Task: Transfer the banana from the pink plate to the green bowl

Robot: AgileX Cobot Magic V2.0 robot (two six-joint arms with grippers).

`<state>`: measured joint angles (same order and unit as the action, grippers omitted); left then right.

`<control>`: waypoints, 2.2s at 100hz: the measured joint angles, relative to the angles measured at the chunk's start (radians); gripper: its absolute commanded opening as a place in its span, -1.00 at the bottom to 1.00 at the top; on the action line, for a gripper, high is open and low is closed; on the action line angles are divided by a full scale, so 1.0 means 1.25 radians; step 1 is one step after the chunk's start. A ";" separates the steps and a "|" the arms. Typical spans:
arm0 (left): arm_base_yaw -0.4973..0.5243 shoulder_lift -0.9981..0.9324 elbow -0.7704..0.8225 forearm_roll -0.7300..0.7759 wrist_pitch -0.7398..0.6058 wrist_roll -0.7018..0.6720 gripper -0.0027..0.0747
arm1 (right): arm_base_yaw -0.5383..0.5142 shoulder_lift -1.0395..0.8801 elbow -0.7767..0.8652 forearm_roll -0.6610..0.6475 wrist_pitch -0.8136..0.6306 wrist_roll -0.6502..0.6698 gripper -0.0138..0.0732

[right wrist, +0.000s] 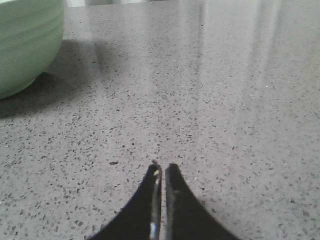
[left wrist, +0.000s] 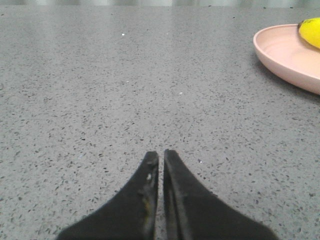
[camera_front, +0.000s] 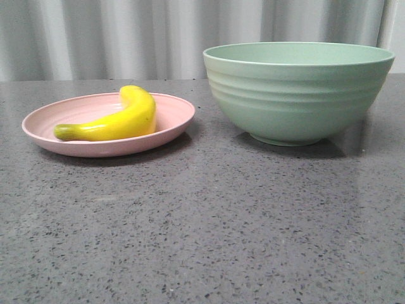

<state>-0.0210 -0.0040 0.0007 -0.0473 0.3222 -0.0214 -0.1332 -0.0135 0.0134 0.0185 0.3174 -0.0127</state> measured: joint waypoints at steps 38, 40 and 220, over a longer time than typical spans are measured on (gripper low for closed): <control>0.000 0.000 0.000 0.000 0.000 0.000 -0.98 | 0.000 0.000 0.000 0.000 0.000 0.000 -0.85; 0.000 0.000 0.000 0.000 0.000 0.000 -0.98 | 0.000 0.000 0.000 0.000 0.000 0.000 -0.85; 0.000 0.000 0.000 -0.007 -0.109 0.000 -0.98 | 0.000 0.000 0.000 0.042 -0.236 0.000 -0.85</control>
<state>-0.0210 -0.0040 0.0007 -0.0557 0.1863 -0.0214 -0.1332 -0.0135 0.0134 0.0705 0.0229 -0.0127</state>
